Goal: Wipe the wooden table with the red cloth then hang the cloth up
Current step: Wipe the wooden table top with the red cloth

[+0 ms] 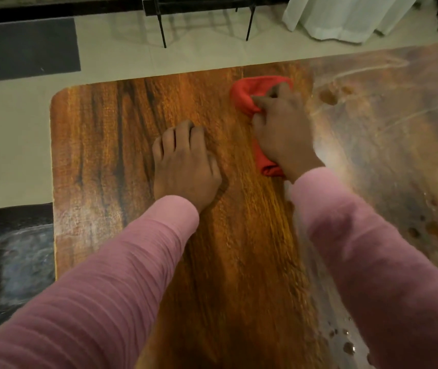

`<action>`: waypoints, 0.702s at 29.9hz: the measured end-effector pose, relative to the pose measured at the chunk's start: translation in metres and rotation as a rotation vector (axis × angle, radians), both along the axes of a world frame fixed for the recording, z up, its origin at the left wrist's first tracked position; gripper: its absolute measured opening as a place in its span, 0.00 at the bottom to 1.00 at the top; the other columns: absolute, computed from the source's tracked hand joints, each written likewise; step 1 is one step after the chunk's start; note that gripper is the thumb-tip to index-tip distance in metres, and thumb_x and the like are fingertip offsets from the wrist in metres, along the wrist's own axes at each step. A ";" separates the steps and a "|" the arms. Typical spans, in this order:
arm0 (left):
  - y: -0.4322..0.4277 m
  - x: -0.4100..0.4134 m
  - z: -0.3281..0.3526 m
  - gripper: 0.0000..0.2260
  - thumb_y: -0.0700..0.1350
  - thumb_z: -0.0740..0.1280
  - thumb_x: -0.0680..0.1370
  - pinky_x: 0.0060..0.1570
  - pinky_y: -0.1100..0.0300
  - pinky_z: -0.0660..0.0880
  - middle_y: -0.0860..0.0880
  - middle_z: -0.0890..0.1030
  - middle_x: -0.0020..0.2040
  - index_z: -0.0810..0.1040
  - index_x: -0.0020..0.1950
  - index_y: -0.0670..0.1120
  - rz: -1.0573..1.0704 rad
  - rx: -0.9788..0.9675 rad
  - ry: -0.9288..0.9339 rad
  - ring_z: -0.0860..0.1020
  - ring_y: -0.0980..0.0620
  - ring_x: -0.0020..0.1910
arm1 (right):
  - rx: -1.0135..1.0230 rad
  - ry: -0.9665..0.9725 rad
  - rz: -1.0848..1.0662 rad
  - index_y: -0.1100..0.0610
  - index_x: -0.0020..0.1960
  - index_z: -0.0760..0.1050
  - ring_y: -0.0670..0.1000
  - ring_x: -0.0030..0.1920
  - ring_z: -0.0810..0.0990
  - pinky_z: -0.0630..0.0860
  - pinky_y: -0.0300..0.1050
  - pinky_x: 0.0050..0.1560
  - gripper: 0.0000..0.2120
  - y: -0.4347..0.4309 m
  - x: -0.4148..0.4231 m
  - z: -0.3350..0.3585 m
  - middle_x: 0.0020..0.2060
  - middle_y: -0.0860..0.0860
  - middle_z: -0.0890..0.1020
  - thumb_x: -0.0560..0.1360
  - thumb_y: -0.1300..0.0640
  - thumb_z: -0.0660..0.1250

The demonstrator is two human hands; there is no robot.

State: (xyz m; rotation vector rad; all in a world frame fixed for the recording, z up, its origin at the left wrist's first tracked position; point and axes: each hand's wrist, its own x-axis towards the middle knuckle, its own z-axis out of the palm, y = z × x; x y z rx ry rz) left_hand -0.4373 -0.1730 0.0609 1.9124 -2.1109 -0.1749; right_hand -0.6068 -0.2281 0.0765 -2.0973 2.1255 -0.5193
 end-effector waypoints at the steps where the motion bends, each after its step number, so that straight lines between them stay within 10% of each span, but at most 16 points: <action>1: 0.000 0.001 -0.001 0.22 0.49 0.52 0.74 0.63 0.45 0.63 0.44 0.72 0.65 0.73 0.63 0.44 -0.001 0.004 0.007 0.69 0.41 0.63 | 0.013 0.013 -0.050 0.50 0.65 0.75 0.59 0.61 0.68 0.70 0.53 0.59 0.19 -0.004 -0.016 0.001 0.60 0.56 0.71 0.76 0.57 0.59; 7: 0.000 -0.001 -0.002 0.19 0.47 0.55 0.75 0.63 0.45 0.63 0.43 0.71 0.66 0.72 0.63 0.43 -0.006 0.024 -0.022 0.68 0.41 0.63 | 0.061 -0.033 -0.337 0.53 0.63 0.77 0.62 0.67 0.65 0.63 0.50 0.67 0.20 -0.014 -0.067 0.009 0.66 0.61 0.68 0.74 0.59 0.57; 16: 0.000 -0.001 0.001 0.24 0.50 0.49 0.73 0.65 0.44 0.63 0.43 0.71 0.67 0.71 0.65 0.44 0.000 0.014 -0.053 0.68 0.40 0.64 | 0.011 -0.021 0.095 0.52 0.65 0.76 0.58 0.55 0.70 0.71 0.51 0.53 0.19 0.062 0.005 0.000 0.55 0.56 0.73 0.75 0.57 0.61; 21: -0.001 0.000 -0.003 0.19 0.47 0.55 0.76 0.64 0.44 0.62 0.42 0.71 0.66 0.72 0.64 0.43 -0.007 -0.011 -0.026 0.68 0.40 0.63 | 0.036 -0.027 -0.236 0.52 0.66 0.75 0.61 0.65 0.66 0.66 0.49 0.62 0.19 0.053 -0.071 0.003 0.61 0.59 0.71 0.76 0.59 0.60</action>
